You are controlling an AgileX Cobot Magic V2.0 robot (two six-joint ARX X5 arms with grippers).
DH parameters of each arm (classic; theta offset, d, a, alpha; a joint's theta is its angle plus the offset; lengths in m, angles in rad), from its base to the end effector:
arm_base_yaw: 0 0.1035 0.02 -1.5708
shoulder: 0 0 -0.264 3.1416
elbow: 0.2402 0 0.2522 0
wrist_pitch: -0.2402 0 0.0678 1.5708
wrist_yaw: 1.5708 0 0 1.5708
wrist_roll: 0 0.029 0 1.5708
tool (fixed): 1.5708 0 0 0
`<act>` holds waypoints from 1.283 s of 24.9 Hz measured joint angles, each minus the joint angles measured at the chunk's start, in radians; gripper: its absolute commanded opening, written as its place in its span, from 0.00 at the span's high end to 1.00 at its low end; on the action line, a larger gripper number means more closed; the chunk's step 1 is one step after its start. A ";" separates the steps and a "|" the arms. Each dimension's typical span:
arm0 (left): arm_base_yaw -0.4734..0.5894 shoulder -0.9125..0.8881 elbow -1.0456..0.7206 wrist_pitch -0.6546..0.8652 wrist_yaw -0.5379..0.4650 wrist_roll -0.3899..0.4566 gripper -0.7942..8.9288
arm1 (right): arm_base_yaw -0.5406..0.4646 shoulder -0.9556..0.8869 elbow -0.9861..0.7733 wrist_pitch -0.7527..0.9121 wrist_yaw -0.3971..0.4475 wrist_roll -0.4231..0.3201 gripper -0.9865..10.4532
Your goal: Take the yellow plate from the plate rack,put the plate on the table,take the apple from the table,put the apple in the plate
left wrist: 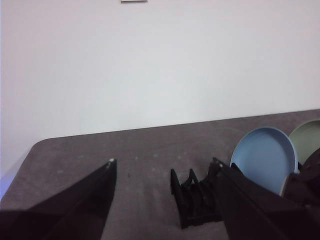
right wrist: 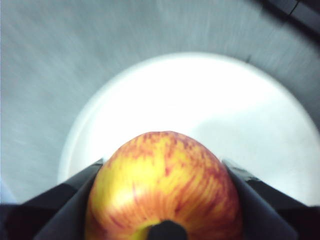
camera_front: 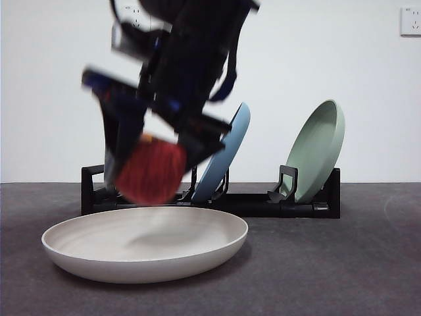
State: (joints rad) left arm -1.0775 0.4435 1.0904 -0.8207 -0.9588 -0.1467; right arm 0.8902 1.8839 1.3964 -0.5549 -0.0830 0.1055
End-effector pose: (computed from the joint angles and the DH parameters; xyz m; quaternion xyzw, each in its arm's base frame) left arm 0.0323 -0.0099 0.3977 0.0008 0.0498 -0.0556 0.9972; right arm 0.2464 0.3082 0.2094 -0.1549 0.4787 0.3808 0.7758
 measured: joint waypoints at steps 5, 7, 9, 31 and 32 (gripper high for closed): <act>0.000 0.000 0.000 -0.035 0.000 -0.032 0.60 | 0.000 0.070 0.000 -0.009 0.058 -0.017 0.92; 0.000 0.000 0.000 -0.048 0.000 -0.047 0.60 | 0.000 0.077 0.000 -0.013 0.058 -0.027 0.91; 0.000 0.000 0.000 -0.055 0.000 -0.056 0.60 | 0.000 0.080 0.000 -0.013 0.058 -0.034 0.91; 0.000 0.000 0.000 -0.092 0.017 -0.083 0.60 | 0.006 0.127 0.013 -0.027 0.058 -0.053 0.44; 0.000 0.000 0.000 -0.092 0.018 -0.083 0.60 | 0.007 0.127 0.014 -0.027 0.058 -0.053 0.44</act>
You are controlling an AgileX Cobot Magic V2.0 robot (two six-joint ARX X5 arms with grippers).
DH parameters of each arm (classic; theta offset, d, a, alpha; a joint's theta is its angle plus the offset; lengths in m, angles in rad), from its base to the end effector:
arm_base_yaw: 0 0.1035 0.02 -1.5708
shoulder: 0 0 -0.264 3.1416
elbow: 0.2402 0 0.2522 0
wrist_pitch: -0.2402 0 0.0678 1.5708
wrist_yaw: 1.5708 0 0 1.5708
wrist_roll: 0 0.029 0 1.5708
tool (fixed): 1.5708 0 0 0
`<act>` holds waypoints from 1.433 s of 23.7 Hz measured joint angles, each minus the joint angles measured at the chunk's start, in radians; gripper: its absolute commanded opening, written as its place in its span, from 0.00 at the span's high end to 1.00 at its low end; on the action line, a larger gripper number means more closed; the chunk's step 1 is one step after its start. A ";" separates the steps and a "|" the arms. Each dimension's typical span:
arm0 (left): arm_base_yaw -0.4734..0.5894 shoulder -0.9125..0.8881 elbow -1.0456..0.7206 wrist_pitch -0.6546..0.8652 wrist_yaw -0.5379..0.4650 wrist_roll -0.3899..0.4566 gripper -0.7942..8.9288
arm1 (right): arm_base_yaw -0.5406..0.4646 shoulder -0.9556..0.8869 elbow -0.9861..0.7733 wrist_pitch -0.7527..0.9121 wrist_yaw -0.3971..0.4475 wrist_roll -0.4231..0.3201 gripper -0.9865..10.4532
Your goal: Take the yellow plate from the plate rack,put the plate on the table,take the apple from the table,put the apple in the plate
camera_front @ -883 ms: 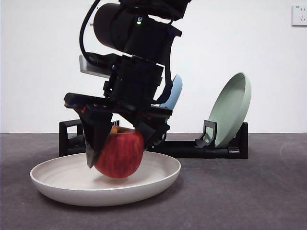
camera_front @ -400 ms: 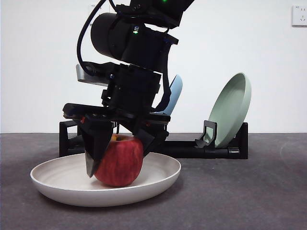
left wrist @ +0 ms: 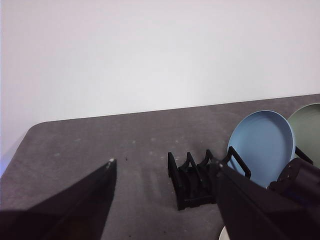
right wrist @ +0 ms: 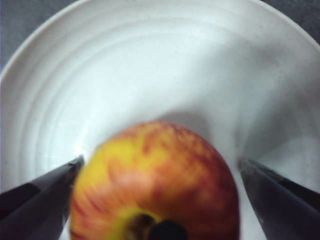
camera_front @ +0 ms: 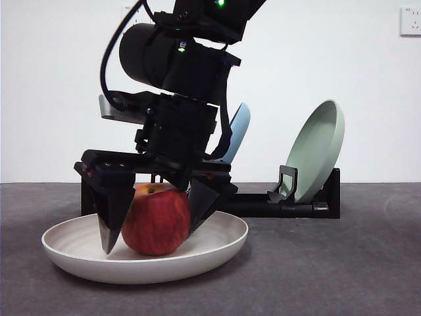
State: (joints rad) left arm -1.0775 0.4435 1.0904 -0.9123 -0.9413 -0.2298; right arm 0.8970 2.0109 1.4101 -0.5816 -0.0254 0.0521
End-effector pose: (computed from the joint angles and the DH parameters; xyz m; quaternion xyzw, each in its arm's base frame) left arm 0.0314 -0.0089 0.3900 -0.0021 0.0777 -0.0589 0.9952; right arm 0.2522 0.3170 0.1638 -0.2158 0.5147 0.3562 0.7494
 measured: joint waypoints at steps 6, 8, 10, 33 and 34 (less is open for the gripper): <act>0.000 0.000 0.000 0.000 0.002 -0.002 0.60 | -0.001 -0.021 0.011 -0.022 0.000 0.000 0.44; 0.000 0.000 0.000 0.000 0.002 -0.005 0.60 | -0.002 -0.049 0.026 -0.035 0.000 0.000 0.44; 0.000 0.000 0.000 0.000 0.002 -0.007 0.60 | -0.001 -0.088 0.045 -0.055 0.000 0.000 0.45; 0.000 0.309 0.000 0.021 0.362 0.249 0.93 | -0.205 -0.707 0.066 -0.397 0.008 -0.046 0.93; 0.000 0.340 0.000 0.028 0.407 0.285 0.93 | -0.221 -0.719 0.066 -0.409 0.008 -0.046 0.93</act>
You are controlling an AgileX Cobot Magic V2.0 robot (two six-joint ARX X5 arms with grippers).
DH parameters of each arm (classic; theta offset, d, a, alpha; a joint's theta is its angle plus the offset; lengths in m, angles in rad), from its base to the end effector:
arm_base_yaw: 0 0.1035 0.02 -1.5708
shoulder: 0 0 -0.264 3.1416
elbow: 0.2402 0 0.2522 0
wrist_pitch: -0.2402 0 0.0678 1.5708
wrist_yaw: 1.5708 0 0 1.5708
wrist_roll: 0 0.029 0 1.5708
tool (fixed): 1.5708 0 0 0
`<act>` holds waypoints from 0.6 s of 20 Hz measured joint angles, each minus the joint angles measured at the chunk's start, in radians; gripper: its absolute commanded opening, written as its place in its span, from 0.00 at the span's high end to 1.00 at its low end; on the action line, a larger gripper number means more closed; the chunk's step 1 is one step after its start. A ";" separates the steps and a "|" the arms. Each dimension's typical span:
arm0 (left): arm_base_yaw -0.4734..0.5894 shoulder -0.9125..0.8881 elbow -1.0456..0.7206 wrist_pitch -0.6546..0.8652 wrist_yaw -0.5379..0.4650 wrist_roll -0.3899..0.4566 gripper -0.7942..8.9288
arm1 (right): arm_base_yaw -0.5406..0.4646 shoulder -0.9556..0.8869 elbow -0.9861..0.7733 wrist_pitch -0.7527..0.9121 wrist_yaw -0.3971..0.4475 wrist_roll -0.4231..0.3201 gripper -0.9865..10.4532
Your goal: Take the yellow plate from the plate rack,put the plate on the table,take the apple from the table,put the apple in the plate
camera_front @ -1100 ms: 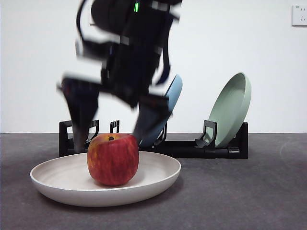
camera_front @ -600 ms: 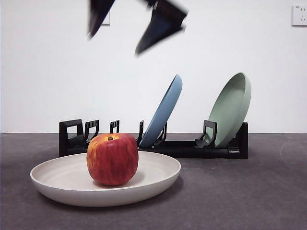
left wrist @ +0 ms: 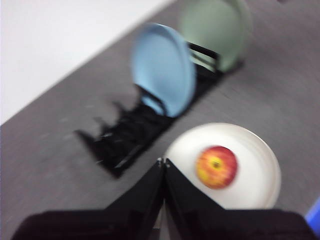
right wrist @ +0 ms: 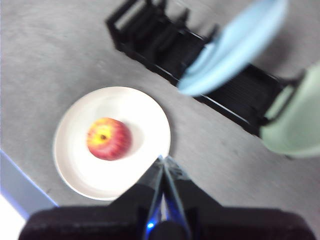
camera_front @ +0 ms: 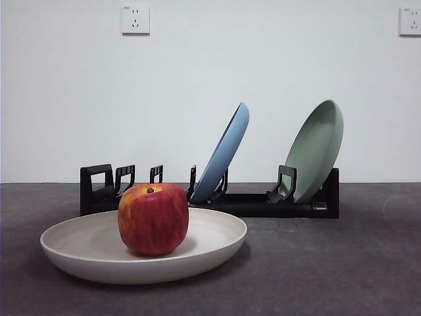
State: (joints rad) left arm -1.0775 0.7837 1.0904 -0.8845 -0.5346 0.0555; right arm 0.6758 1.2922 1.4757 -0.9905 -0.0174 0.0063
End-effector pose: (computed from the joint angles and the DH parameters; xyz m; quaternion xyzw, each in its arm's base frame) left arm 0.0727 -0.1041 0.3704 0.2311 0.1900 -0.2624 0.9174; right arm 0.1902 0.1532 0.3911 -0.1242 0.3725 0.3112 0.8654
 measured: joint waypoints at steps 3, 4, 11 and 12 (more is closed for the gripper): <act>0.000 0.099 0.000 0.035 0.064 0.058 0.93 | -0.038 -0.037 -0.001 0.000 0.002 0.000 0.93; 0.002 0.110 -0.001 0.054 0.067 0.058 0.93 | -0.043 -0.050 -0.012 0.024 0.002 0.000 0.93; 0.144 -0.021 -0.130 0.263 0.083 0.044 0.93 | -0.077 -0.308 -0.401 0.347 0.049 0.006 0.93; 0.167 -0.055 -0.173 0.296 0.105 0.036 0.93 | -0.082 -0.358 -0.476 0.396 0.051 0.014 0.93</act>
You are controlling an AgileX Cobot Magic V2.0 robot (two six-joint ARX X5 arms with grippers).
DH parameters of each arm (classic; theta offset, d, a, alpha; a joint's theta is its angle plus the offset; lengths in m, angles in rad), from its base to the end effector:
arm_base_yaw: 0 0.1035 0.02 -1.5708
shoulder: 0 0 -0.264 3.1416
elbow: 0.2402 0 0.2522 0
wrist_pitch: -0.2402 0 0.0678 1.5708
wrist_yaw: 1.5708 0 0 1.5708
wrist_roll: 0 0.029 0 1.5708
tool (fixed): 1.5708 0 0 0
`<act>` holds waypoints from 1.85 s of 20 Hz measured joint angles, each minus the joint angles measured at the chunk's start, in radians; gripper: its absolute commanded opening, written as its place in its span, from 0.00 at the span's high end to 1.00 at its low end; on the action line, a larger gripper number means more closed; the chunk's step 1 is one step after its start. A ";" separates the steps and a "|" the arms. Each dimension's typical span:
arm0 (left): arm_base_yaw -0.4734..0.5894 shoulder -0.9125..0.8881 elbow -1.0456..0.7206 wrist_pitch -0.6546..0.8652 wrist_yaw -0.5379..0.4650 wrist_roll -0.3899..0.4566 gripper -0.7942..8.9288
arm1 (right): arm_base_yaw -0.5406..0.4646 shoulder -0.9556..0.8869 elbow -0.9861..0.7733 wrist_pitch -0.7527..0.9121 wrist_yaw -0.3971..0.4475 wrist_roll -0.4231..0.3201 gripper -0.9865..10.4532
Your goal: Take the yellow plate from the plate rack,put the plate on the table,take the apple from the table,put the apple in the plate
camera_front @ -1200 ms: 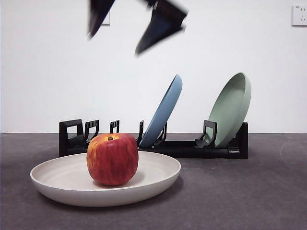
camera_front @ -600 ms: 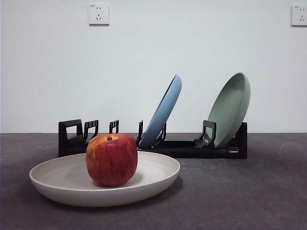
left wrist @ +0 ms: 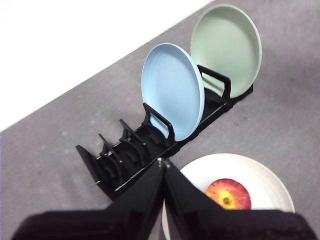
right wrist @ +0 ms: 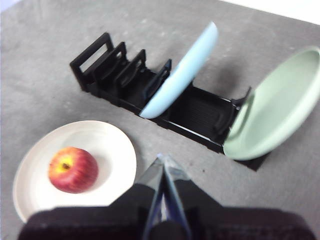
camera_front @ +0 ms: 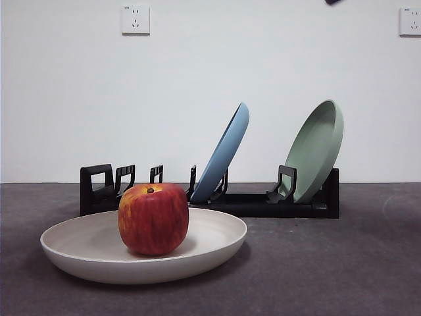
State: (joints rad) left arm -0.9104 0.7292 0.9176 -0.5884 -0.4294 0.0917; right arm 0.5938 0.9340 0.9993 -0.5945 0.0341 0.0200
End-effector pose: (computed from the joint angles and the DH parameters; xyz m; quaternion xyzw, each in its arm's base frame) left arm 0.0950 -0.1026 0.3475 0.1669 0.1449 -0.2403 0.9452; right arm 0.1556 0.1039 0.3428 -0.0715 0.2514 0.2641 0.9284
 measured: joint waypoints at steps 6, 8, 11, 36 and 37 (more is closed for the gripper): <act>0.129 -0.174 -0.314 0.211 0.180 -0.072 0.93 | -0.005 -0.309 -0.393 0.243 0.008 0.068 0.93; 0.143 -0.196 -0.389 0.262 0.196 -0.095 0.93 | -0.005 -0.384 -0.472 0.236 0.014 0.090 0.93; 0.145 -0.186 -0.404 0.244 0.187 -0.104 0.92 | -0.005 -0.406 -0.480 0.222 0.097 0.117 0.91; 0.720 -0.554 -0.585 0.435 0.426 -0.021 0.92 | -0.005 -0.405 -0.480 0.214 0.100 0.160 0.91; 0.783 -0.570 -0.631 0.450 0.465 -0.021 0.92 | -0.005 -0.405 -0.480 0.214 0.100 0.160 0.91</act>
State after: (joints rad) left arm -0.1272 0.1593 0.2871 -0.1383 0.0360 0.0711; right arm 0.5888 0.5289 0.5198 -0.3809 0.1345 0.1802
